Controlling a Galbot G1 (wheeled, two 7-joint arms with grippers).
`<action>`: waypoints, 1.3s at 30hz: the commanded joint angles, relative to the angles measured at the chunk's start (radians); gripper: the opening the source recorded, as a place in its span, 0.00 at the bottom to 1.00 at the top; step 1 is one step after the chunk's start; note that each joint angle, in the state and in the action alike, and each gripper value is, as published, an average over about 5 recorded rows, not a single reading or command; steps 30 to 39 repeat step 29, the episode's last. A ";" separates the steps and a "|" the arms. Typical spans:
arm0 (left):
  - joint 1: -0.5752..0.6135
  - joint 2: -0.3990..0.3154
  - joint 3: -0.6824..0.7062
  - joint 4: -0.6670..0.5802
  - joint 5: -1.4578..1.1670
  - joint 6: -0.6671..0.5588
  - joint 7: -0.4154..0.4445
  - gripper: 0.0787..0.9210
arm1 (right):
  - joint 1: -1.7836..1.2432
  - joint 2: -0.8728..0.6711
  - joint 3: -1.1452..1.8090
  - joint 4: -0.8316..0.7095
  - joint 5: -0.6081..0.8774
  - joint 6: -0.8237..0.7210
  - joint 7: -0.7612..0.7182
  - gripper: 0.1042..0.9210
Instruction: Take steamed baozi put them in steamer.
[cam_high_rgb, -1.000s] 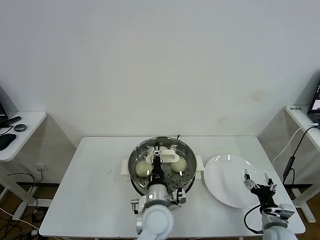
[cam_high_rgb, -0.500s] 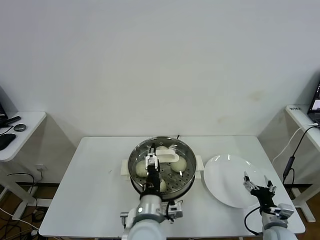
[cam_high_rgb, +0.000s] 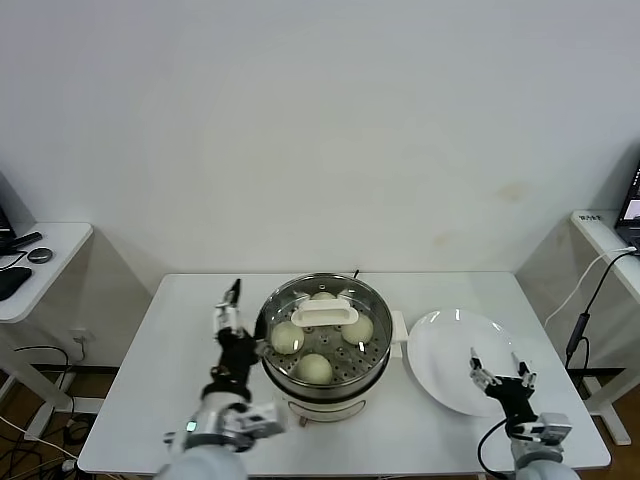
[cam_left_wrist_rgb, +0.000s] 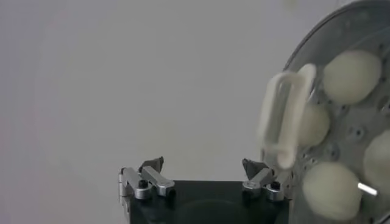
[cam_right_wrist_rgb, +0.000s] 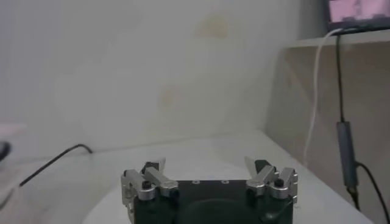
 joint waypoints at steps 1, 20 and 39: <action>0.236 0.011 -0.521 0.150 -1.081 -0.483 -0.238 0.88 | -0.056 0.008 -0.065 0.023 -0.064 0.064 -0.006 0.88; 0.455 -0.044 -0.452 0.099 -1.304 -0.316 -0.185 0.88 | -0.205 -0.015 -0.013 0.179 -0.126 -0.109 -0.054 0.88; 0.487 -0.077 -0.443 0.044 -1.276 -0.293 -0.177 0.88 | -0.241 -0.026 -0.005 0.224 -0.132 -0.123 -0.056 0.88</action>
